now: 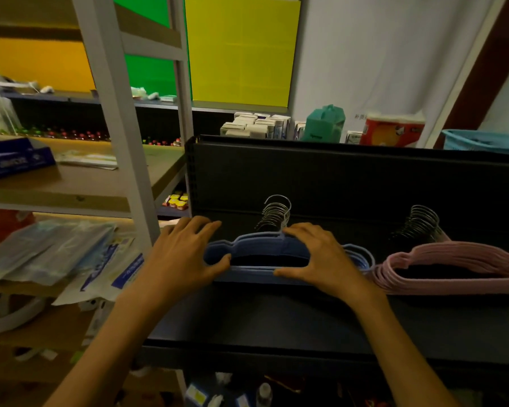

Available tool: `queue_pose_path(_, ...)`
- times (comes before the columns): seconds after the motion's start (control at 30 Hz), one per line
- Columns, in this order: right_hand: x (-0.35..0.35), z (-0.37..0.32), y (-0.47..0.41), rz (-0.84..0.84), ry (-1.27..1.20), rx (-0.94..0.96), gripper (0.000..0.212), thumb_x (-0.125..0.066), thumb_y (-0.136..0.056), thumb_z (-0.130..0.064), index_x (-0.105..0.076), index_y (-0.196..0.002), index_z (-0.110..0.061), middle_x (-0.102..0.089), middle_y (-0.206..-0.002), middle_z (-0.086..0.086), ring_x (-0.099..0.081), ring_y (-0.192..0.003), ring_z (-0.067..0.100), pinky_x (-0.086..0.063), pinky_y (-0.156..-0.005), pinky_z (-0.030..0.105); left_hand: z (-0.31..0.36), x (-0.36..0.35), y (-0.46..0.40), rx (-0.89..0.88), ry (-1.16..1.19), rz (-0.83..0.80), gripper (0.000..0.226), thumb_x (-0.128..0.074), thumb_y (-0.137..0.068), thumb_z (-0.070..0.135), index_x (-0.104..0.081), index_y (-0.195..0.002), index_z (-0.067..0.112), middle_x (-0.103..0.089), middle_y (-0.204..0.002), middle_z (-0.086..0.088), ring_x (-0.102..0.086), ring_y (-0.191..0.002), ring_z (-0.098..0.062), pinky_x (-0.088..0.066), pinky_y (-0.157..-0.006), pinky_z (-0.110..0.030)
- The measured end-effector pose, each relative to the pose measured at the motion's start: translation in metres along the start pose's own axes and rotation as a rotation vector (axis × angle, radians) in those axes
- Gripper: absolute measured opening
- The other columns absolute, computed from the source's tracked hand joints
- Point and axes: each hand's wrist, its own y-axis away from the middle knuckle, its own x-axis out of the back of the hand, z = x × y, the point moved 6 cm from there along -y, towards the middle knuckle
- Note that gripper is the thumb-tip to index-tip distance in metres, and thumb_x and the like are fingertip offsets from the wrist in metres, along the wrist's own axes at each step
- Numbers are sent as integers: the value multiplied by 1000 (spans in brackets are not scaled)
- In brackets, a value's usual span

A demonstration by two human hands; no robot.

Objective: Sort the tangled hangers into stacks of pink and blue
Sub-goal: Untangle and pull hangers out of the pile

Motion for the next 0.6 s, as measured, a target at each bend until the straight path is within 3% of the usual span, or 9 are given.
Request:
queue_pose_path(0.47, 5, -1, 19, -48, 69, -123, 82, -62, -73, -66, -24, -142, -42, -26, -149, -13, -22, -135, 11, -25, -109, 33, 9, -19, -21, -127, 109, -22, 72, -50, -85, 60, -27, -146, 27, -33, -146, 3, -31, -132, -17, -31, -108, -36)
queue_pose_path(0.6, 37, 18, 45, 75, 166, -200, 71, -59, -79, -59, -31, -141, -37, -33, -146, -13, -27, -133, 8, -18, -105, 21, 35, -23, -32, -190, 94, -6, 71, -47, -85, 60, -29, -145, 27, -35, -144, 3, -33, -130, -17, -31, -106, -37)
